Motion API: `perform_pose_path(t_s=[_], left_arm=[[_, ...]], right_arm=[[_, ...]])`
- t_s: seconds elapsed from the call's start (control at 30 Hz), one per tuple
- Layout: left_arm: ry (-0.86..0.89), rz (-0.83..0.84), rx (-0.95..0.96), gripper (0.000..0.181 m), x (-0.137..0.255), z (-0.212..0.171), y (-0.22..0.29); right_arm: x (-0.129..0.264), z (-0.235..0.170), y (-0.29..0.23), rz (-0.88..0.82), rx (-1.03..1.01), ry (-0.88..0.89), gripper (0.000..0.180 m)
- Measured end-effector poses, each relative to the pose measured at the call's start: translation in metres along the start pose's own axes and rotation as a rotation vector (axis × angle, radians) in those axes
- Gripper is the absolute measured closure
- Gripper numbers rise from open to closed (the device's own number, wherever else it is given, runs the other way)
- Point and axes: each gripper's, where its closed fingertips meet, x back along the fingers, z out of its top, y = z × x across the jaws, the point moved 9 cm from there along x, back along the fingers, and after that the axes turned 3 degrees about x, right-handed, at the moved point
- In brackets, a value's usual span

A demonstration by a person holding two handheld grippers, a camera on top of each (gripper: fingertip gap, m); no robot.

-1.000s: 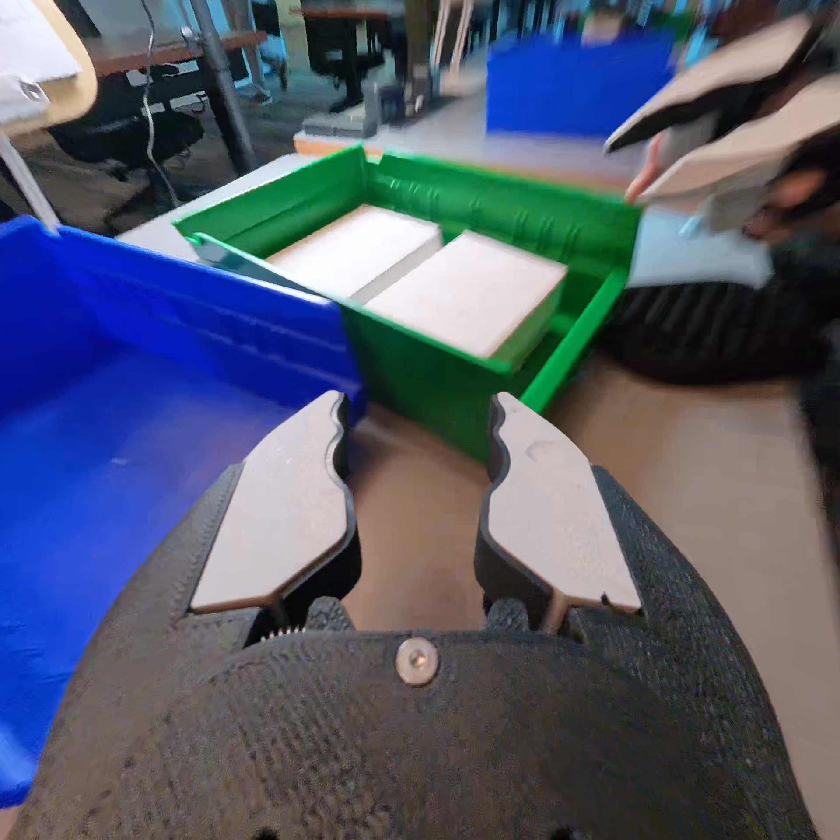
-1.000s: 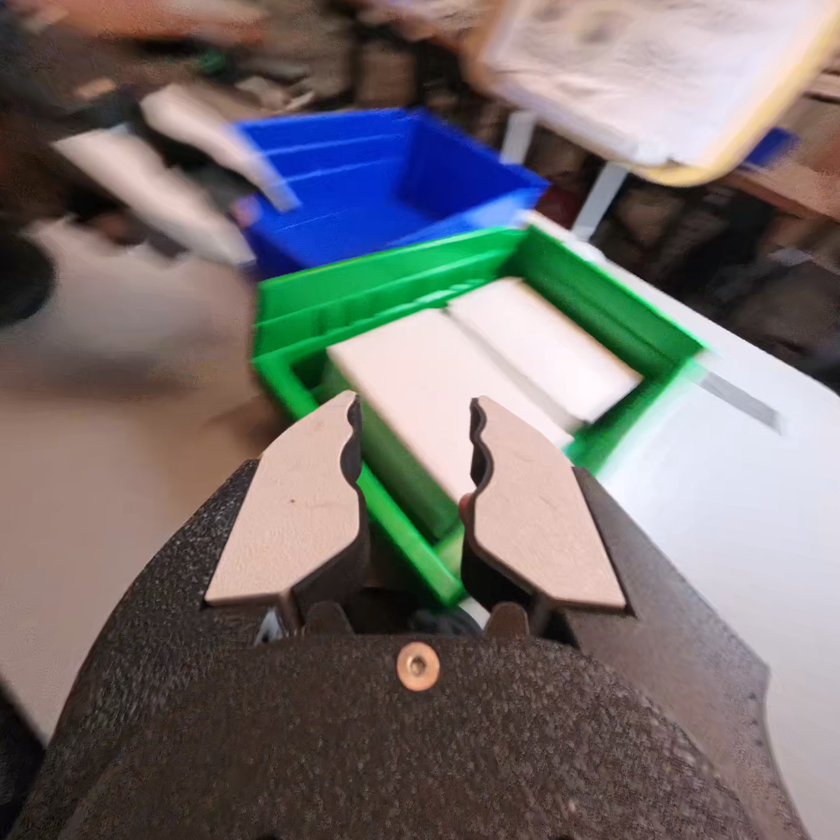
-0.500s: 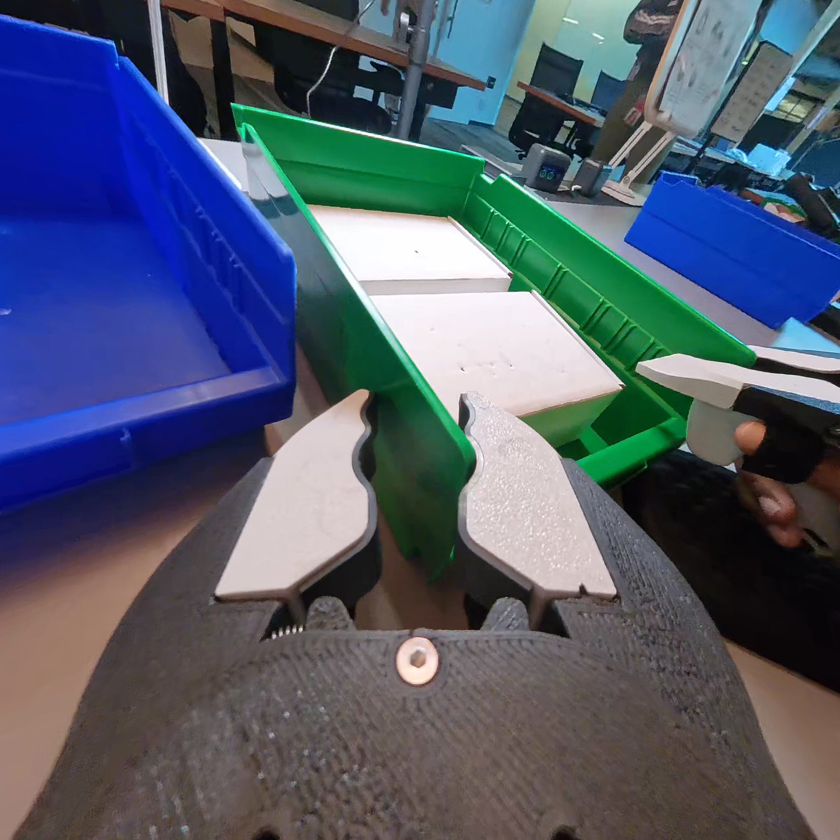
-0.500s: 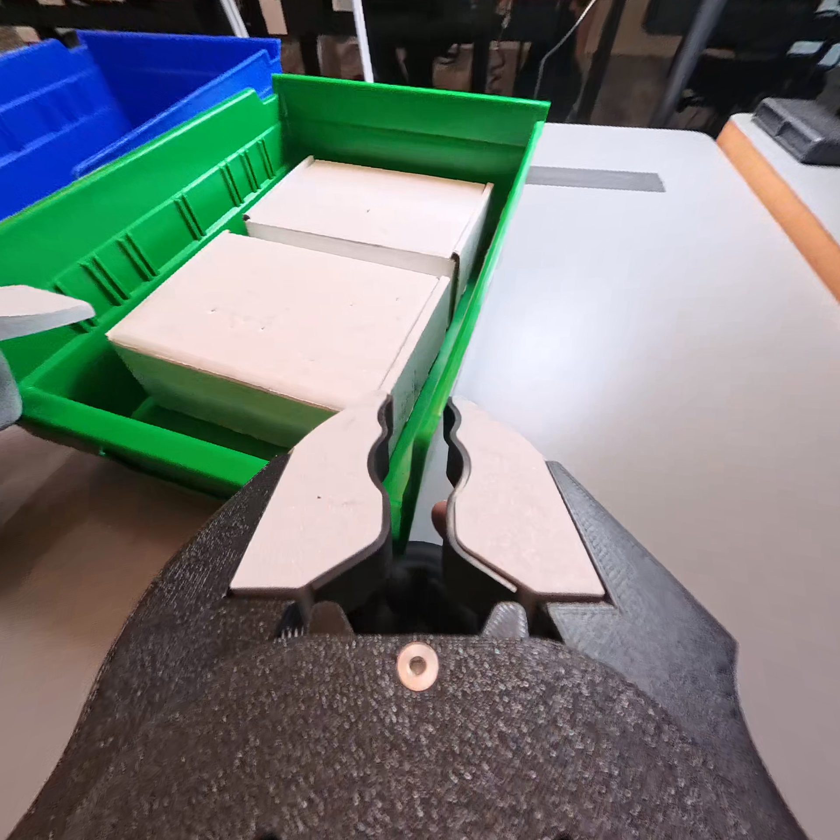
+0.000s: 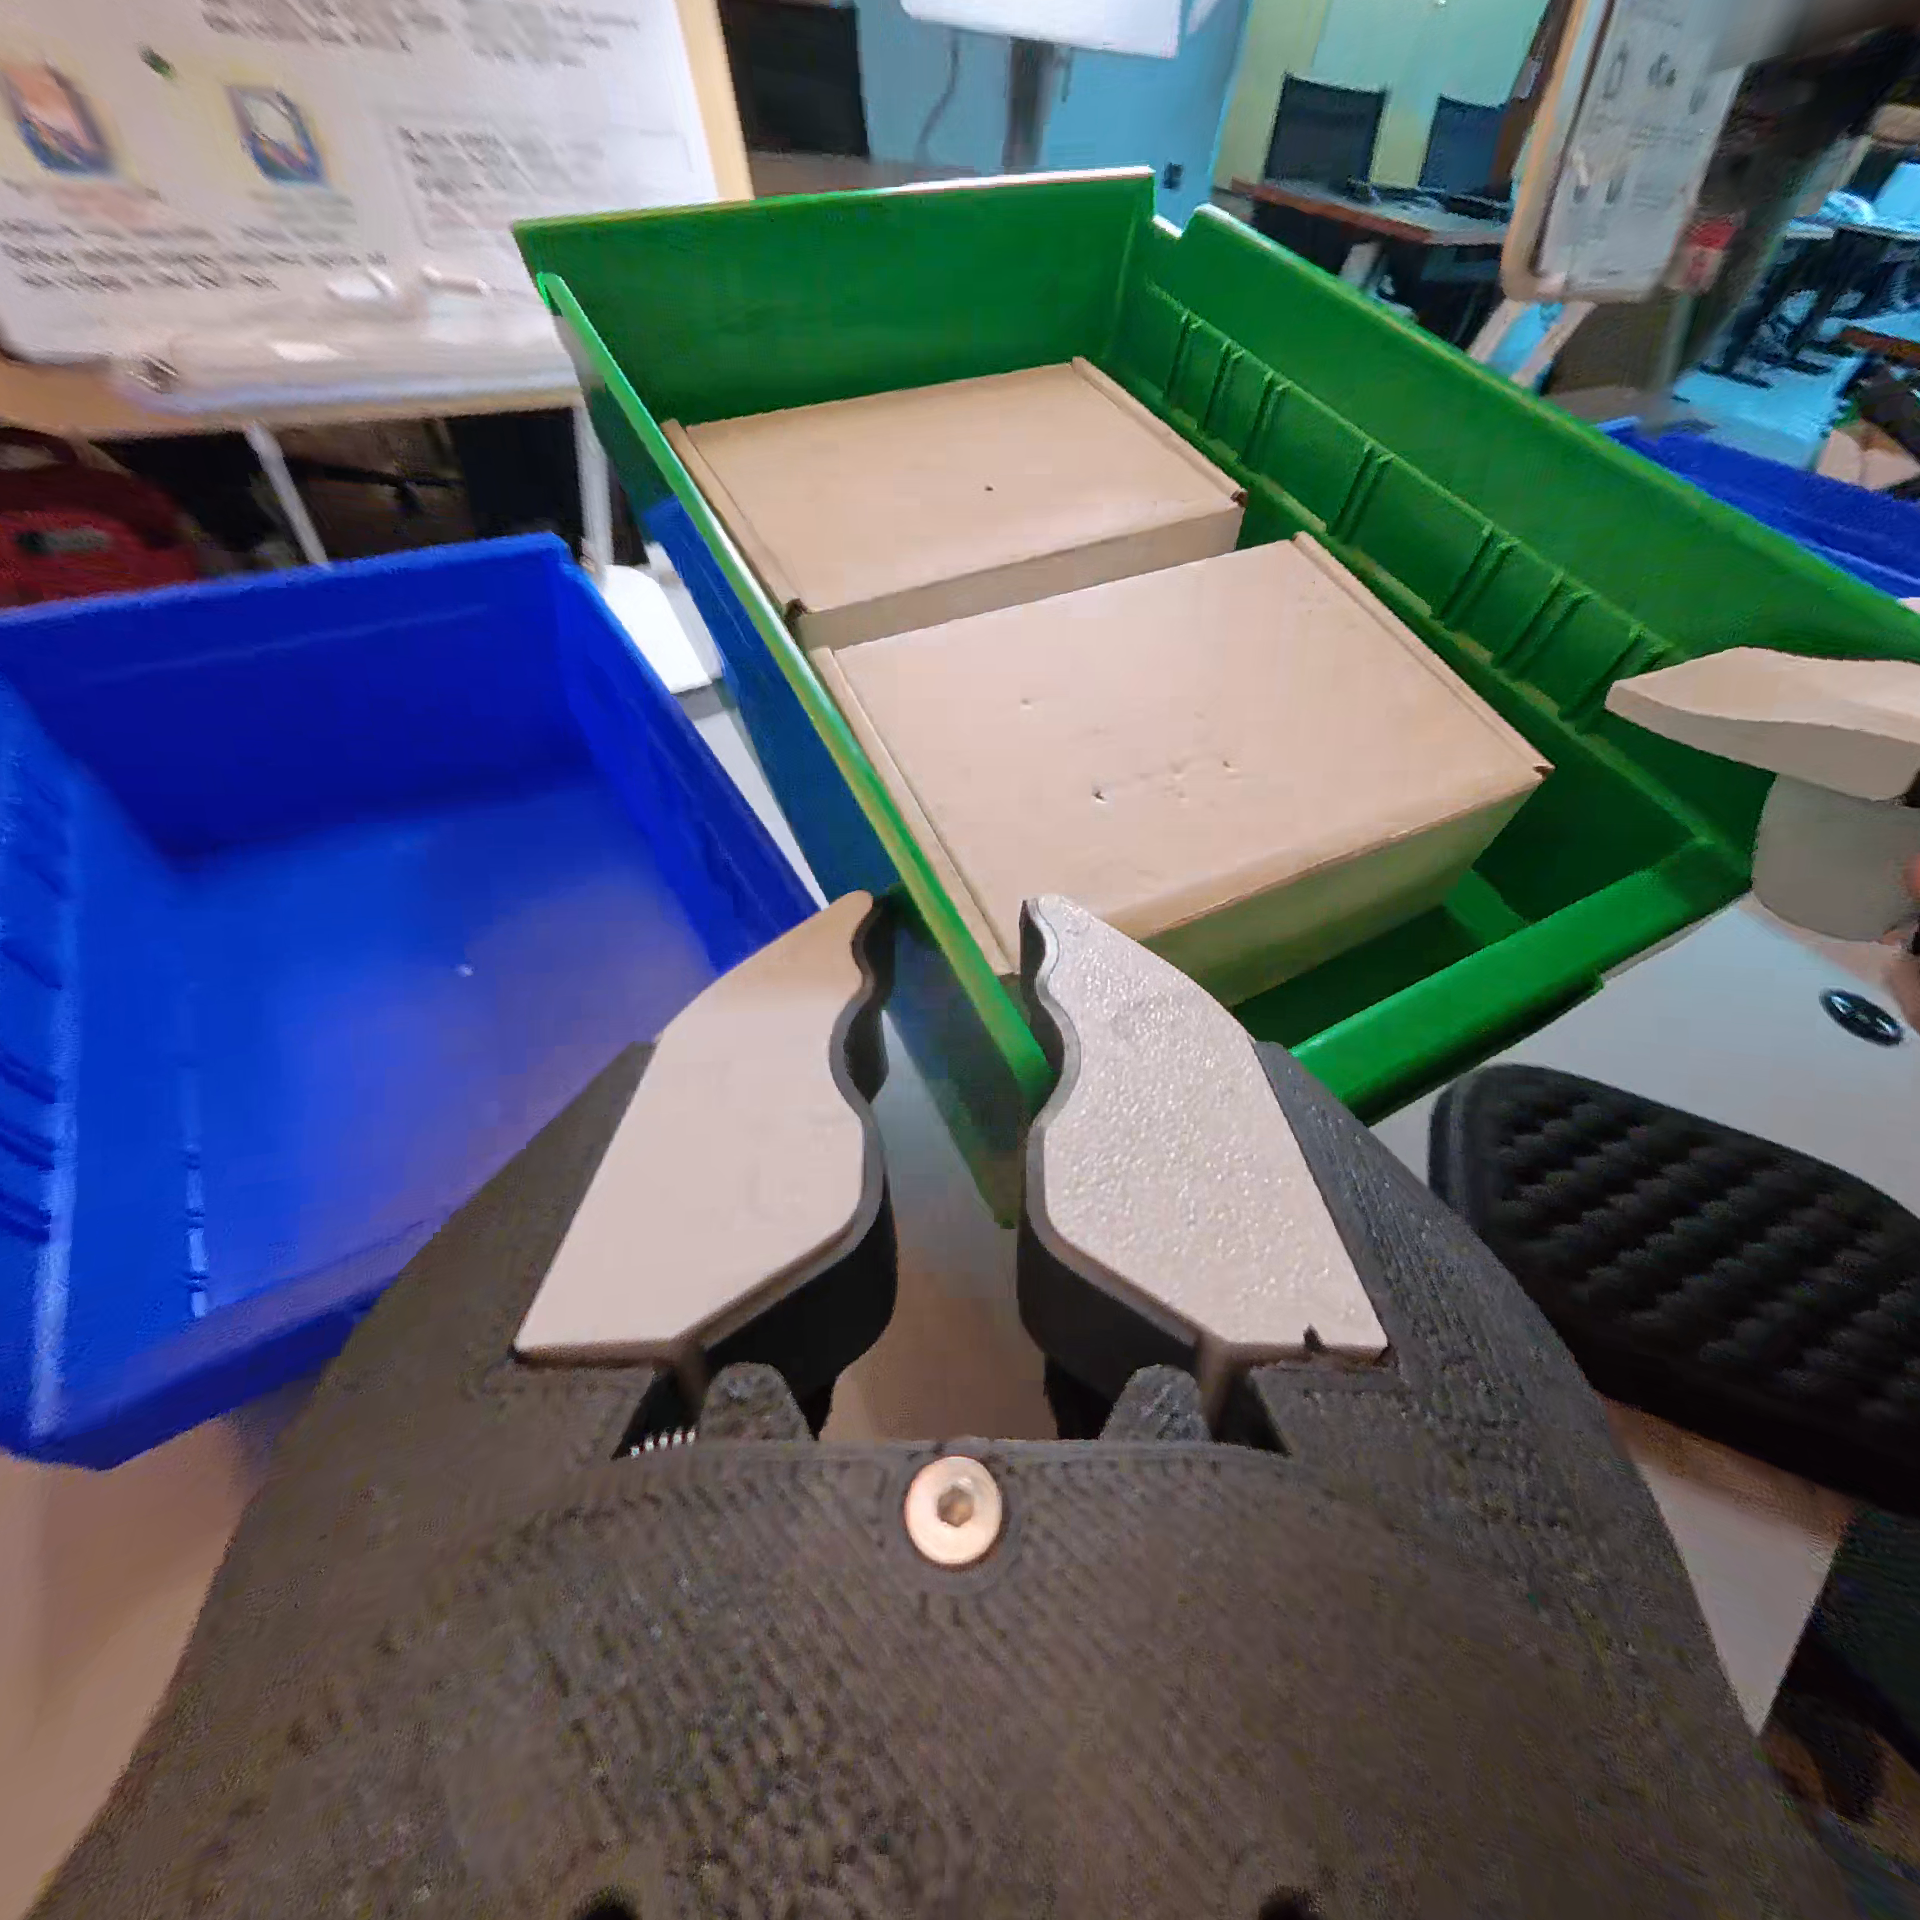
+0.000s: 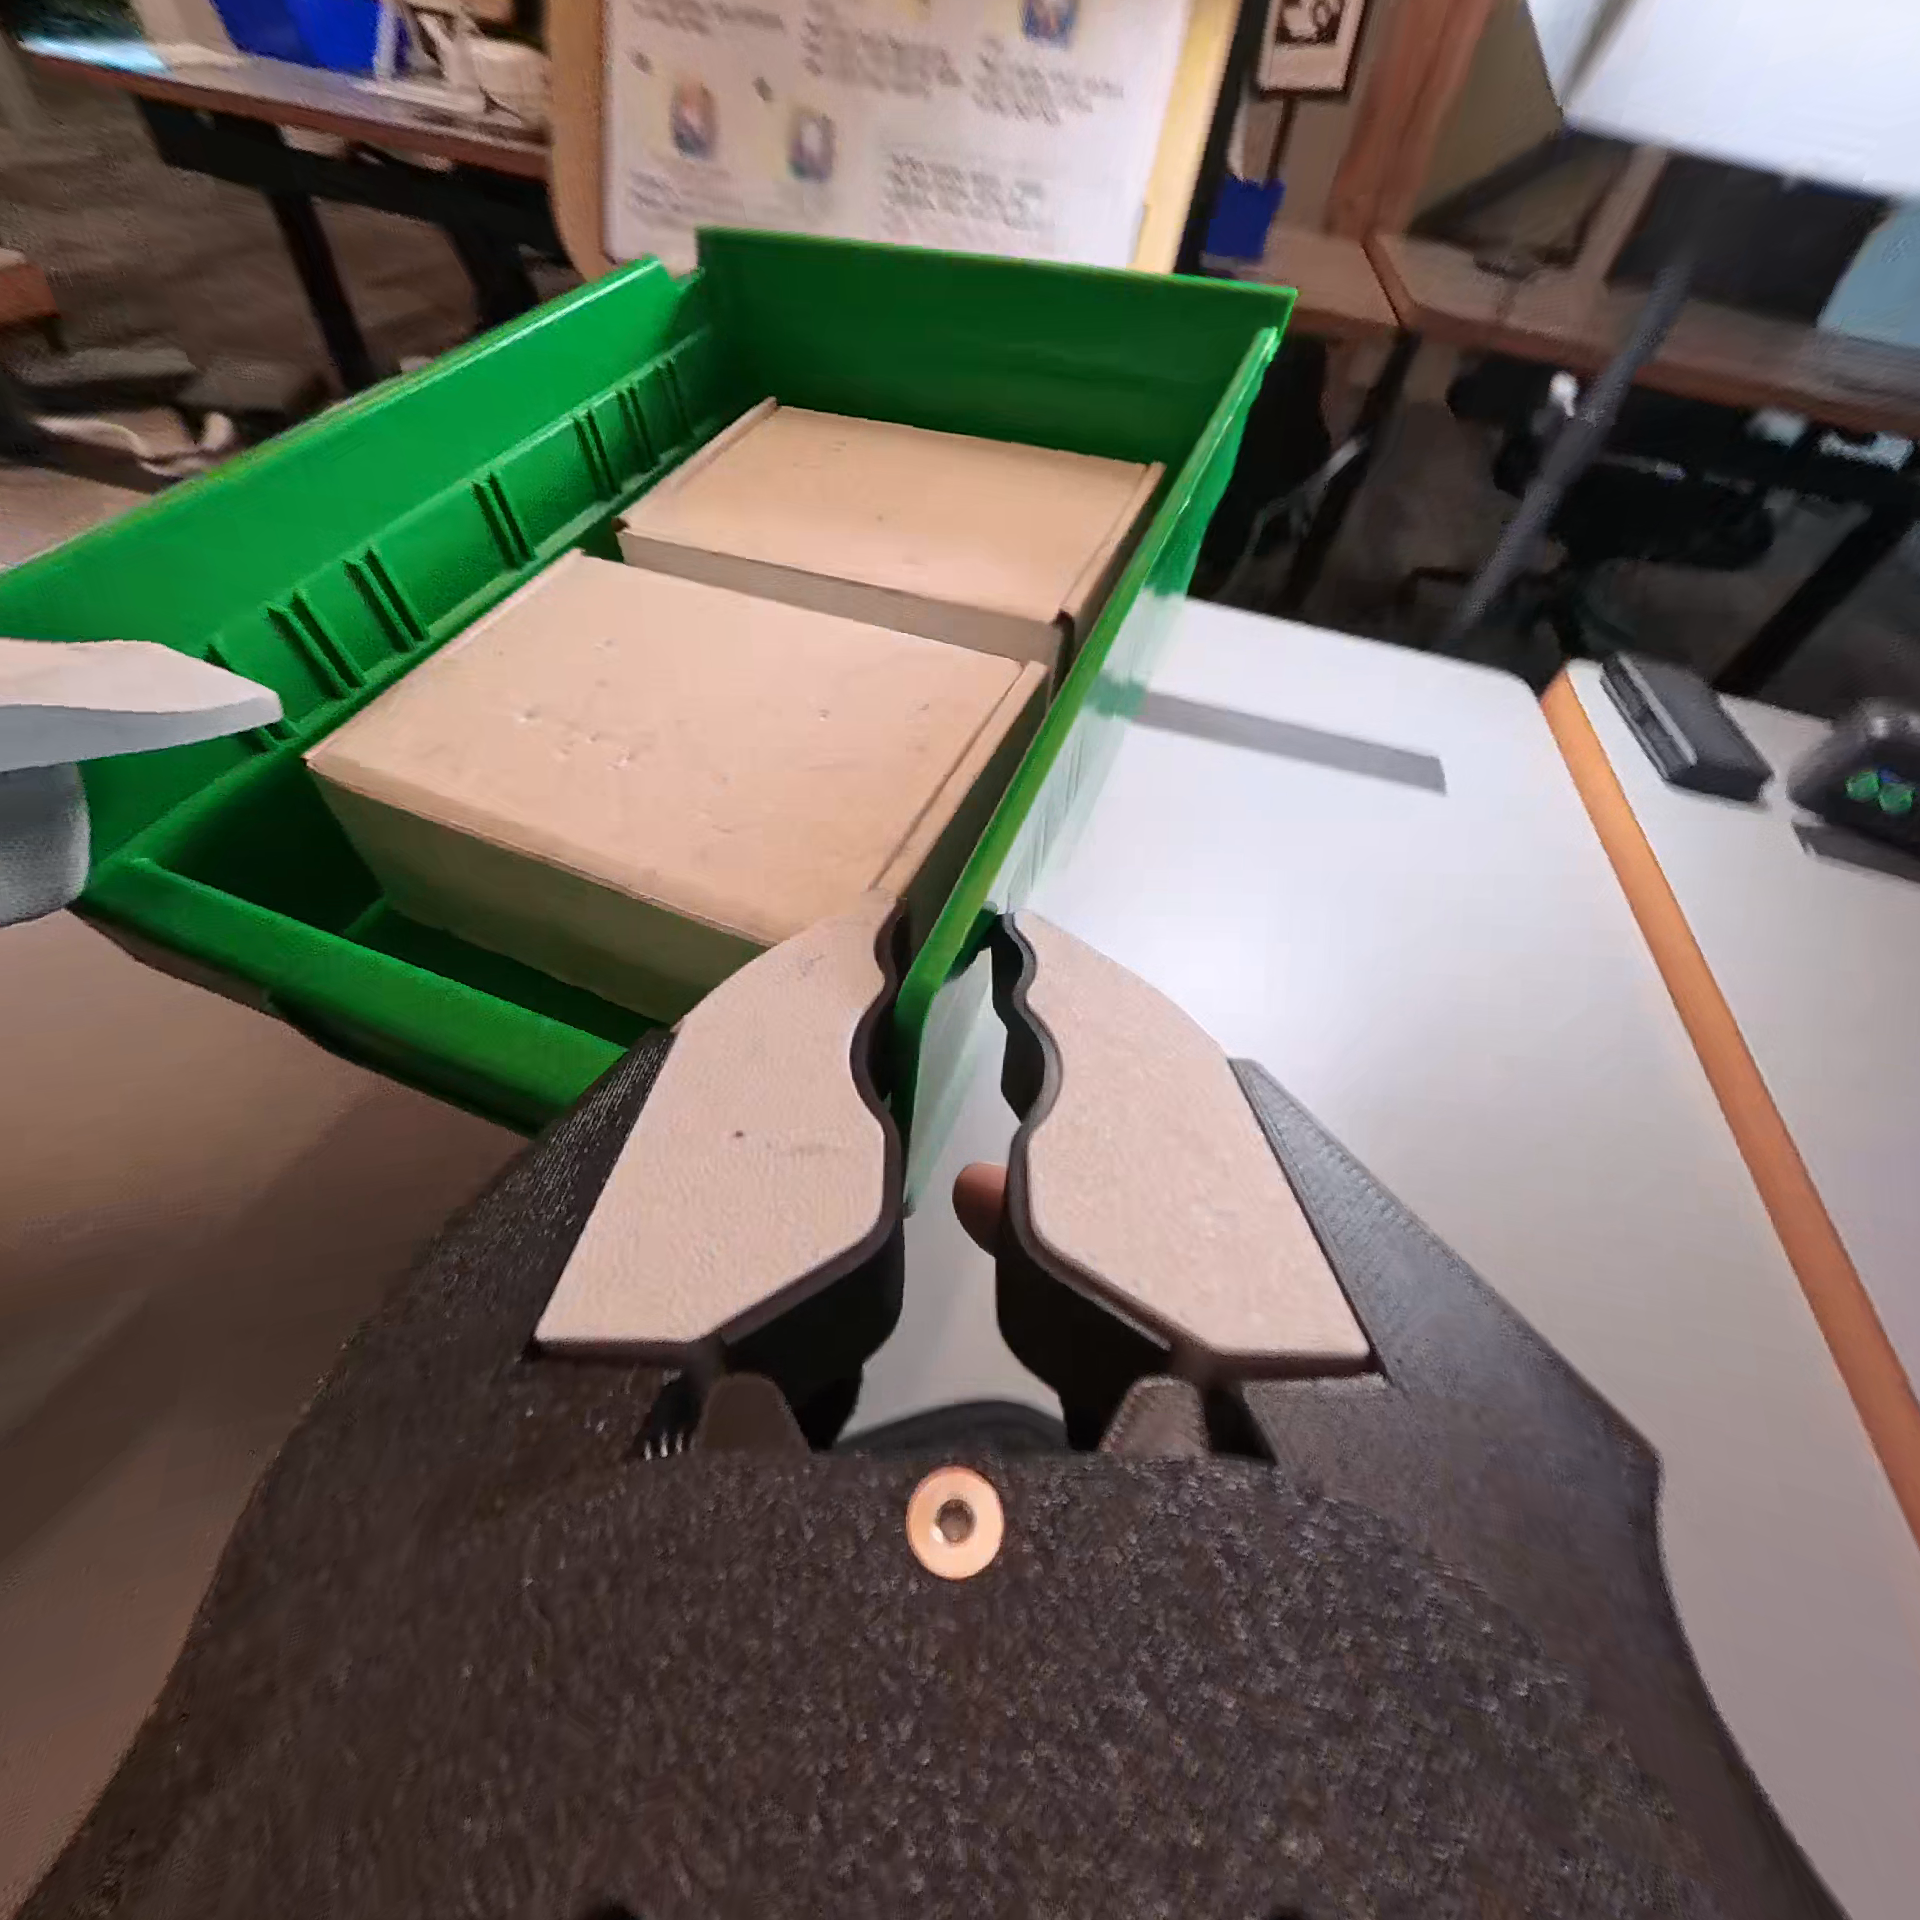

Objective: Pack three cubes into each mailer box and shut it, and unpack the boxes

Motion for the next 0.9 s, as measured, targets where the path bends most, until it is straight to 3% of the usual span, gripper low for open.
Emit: perform_pose_path(t_s=[0.27,0.43,0.63,0.9], left_arm=[[0.143,0.226,-0.067,0.161,0.096,0.070,-0.058],[0.166,0.383,-0.063,0.163,0.160,0.082,-0.109],[0.113,0.580,0.017,0.166,0.227,0.050,-0.178],[-0.022,0.674,0.138,0.167,0.256,-0.030,-0.245]], right_arm=[[-0.025,0.090,-0.072,0.176,0.066,0.118,0.164],[-0.050,0.131,-0.141,0.317,0.106,0.172,0.163],[-0.093,0.140,-0.243,0.497,0.130,0.138,0.162],[-0.145,0.082,-0.335,0.633,0.108,0.002,0.161]])
